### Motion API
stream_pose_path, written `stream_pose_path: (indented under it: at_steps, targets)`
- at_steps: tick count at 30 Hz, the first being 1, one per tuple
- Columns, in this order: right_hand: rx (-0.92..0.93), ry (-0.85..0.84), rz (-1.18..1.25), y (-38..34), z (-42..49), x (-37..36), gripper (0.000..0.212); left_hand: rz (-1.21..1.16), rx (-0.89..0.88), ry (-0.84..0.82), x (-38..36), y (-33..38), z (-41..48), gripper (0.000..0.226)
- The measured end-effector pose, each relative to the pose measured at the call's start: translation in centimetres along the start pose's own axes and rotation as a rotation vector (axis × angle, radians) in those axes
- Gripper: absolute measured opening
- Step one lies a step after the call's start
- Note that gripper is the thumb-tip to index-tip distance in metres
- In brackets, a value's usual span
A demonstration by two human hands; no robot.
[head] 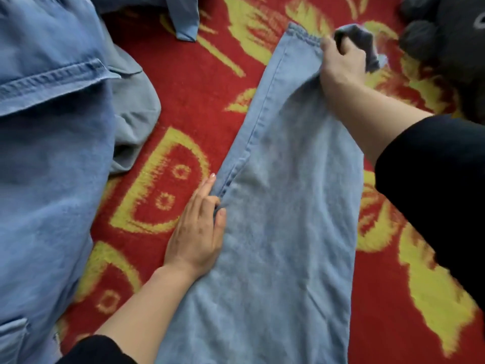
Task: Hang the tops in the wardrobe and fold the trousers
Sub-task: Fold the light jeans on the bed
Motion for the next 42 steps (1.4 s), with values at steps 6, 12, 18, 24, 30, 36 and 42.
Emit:
stream_pose_path:
  at_steps: [6, 12, 18, 24, 30, 36, 42]
  targets:
    - [0.047, -0.355, -0.302, 1.8, -0.9, -7.3, 0.066, 0.016, 0.031, 0.041, 0.2, -0.4, 0.0, 0.017]
    - [0.166, -0.303, -0.479, 2.4, -2.6, -6.9, 0.058, -0.002, 0.017, 0.045, 0.3, -0.4, 0.1, 0.019]
    - [0.237, -0.146, -0.517, 2.4, -8.7, -5.5, 0.057, -0.149, 0.095, 0.035, 1.1, -0.5, 0.3, 0.027]
    - [0.092, -0.307, -0.546, 2.0, -8.8, -6.0, 0.027, -0.236, 0.194, 0.004, 2.5, -0.2, 0.4, 0.007]
    - [0.213, -0.347, -0.421, 2.2, -11.5, -8.3, 0.019, -0.3, 0.406, 0.232, 4.8, -2.4, -2.9, 0.009]
    - [0.33, -0.348, -0.382, 5.5, -19.2, -5.9, 0.049, -0.258, 0.57, -0.022, 4.8, -2.9, -4.8, 0.026]
    - [0.223, -0.393, -0.43, 11.8, -30.6, -0.3, 0.062, -0.226, 0.699, -0.207, 6.6, -2.9, -13.1, 0.034]
Point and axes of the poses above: each hand's wrist, its own z-axis towards the middle knuckle, its own x-axis out of the back of the hand, y = z × x, the point moved 8 cm from there along z, towards the middle knuckle, and after that the axes turned 1 degree about -x, right-handed, at the moved point
